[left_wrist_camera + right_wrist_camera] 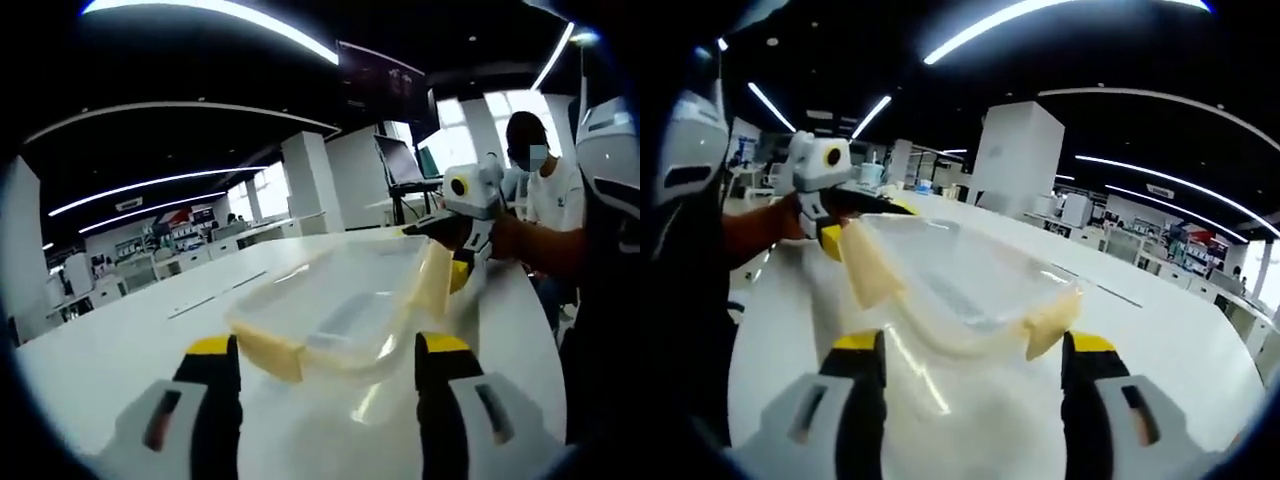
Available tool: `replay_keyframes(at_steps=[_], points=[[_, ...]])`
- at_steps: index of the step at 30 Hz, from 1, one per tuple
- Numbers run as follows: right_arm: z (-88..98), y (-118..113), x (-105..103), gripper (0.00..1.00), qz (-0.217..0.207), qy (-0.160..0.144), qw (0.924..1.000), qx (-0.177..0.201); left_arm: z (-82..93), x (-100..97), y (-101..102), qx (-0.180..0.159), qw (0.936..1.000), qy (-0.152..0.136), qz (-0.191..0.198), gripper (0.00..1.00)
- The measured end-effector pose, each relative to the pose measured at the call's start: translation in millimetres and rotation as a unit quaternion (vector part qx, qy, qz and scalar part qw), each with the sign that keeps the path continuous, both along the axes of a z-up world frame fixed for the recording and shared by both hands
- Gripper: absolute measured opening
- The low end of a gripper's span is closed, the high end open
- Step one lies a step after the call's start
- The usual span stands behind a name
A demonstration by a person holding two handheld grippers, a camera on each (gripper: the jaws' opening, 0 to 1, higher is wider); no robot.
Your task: Snap each plastic latch of the storage box into its locked position after aligning the lid with the box until every specified latch is closed and the lid sits flush.
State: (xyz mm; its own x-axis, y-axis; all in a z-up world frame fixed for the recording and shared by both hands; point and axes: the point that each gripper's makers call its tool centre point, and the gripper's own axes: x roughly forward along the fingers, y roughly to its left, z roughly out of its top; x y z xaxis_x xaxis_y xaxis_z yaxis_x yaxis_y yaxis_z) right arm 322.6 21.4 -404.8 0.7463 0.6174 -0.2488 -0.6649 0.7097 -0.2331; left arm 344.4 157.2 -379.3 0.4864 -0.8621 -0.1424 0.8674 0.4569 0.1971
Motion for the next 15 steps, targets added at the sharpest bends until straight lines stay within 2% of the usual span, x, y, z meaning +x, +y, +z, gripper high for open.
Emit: replay_keyframes(at_steps=[15], points=[[-4.0, 4.0, 0.7, 0.69, -0.011, 0.0, 0.9999, -0.007, -4.6, -0.7, -5.9, 0.013, 0.9997, -0.01, 0.016, 0.71]])
